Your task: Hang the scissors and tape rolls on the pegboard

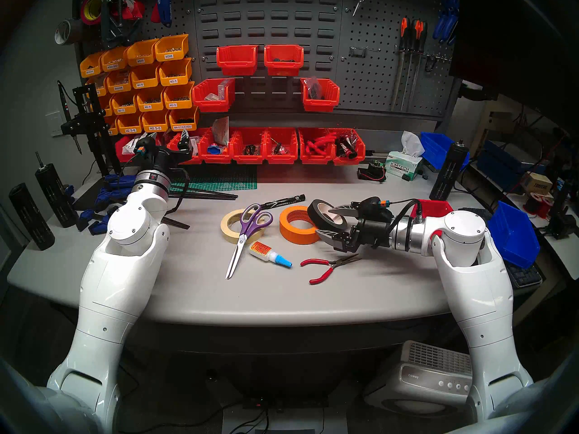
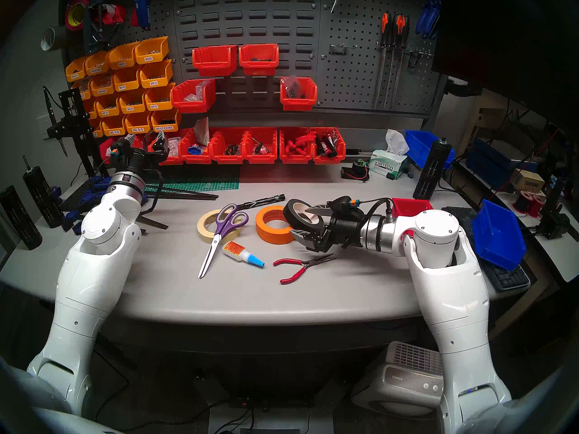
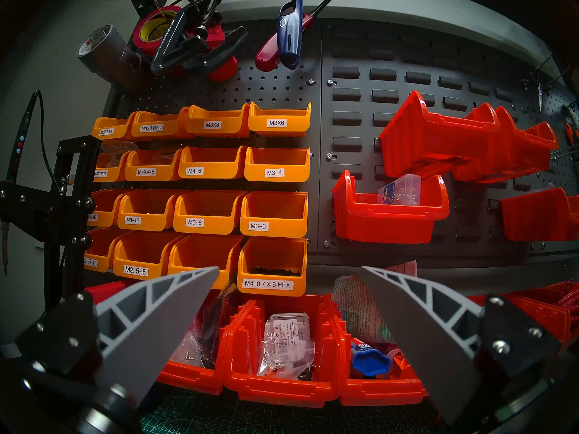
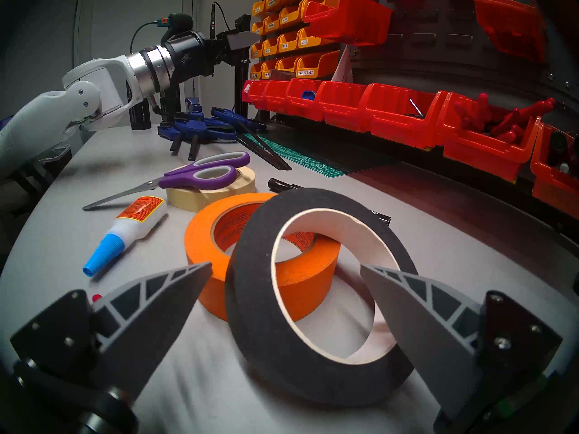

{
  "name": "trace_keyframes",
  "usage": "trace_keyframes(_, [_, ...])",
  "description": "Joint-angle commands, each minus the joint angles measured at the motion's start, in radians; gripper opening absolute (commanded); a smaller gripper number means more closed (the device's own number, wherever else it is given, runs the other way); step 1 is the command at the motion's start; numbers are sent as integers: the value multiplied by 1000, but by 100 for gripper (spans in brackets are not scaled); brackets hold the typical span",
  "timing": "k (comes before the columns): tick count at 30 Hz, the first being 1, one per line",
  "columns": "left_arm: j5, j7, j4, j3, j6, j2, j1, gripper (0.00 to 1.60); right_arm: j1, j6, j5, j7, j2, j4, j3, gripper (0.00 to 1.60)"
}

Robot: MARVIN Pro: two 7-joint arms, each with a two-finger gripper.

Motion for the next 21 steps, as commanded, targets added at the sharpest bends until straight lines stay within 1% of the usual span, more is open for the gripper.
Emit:
trace_keyframes(1, [1,2,-27,-8,-12,0,-32,160,29,1,8,14,7,-1,4,0])
trace_keyframes(8, [1,2,-27,-8,-12,0,-32,160,23,-5,7,4,-4,-3,15,0])
trace_keyframes(12, [1,2,-27,-8,-12,0,-32,160,19,-31,2,-6,-10,-7,20,0])
trace_keyframes(16, [1,2,-27,-8,-12,0,-32,160,11,-37,1,-32,-25,-13,30,0])
trace_keyframes(17, [1,2,-27,-8,-12,0,-32,160,7,-50,-3,-46,-31,-17,33,0])
trace_keyframes(21, [1,2,-27,-8,-12,0,-32,160,-1,-66,-4,-70,-46,-23,41,0])
